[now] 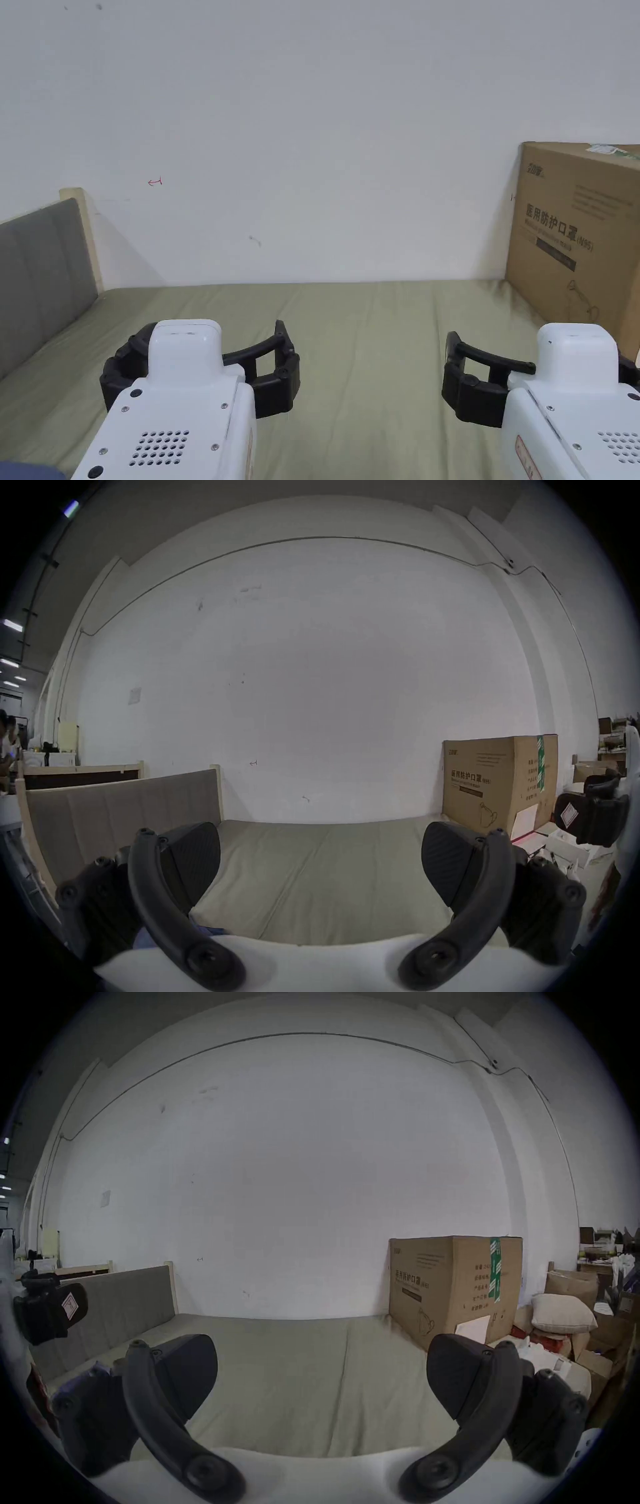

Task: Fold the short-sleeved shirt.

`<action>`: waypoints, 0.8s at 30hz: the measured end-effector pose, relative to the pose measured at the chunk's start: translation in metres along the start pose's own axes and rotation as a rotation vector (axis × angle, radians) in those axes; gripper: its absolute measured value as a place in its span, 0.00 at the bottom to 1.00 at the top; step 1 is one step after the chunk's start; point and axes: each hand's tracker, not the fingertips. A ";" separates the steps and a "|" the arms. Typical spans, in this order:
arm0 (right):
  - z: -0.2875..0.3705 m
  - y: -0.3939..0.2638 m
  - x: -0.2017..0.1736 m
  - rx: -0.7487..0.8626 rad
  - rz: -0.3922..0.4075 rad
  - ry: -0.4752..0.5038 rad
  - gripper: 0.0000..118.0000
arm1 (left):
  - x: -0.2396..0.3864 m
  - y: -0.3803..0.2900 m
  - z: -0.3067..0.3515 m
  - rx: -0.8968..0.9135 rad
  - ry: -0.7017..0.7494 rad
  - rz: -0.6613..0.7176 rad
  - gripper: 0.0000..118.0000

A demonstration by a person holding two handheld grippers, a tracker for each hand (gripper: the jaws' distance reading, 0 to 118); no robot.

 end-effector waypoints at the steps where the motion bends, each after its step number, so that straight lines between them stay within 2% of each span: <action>1: 0.001 0.000 -0.001 0.007 -0.001 -0.002 1.00 | 0.000 0.000 -0.001 -0.005 -0.006 0.011 0.98; 10: 0.006 0.003 0.001 0.063 -0.019 -0.001 1.00 | 0.001 -0.002 -0.003 -0.013 -0.010 0.029 0.98; 13: 0.008 0.003 -0.001 0.087 -0.015 -0.032 1.00 | 0.001 0.000 0.000 -0.004 -0.003 0.039 0.98; 19: 0.006 0.001 -0.005 0.064 0.028 -0.027 1.00 | 0.000 0.005 0.000 0.016 -0.012 0.019 0.98; 24: 0.008 -0.001 -0.006 0.069 0.027 -0.014 1.00 | 0.001 0.005 -0.001 -0.005 -0.009 0.024 0.97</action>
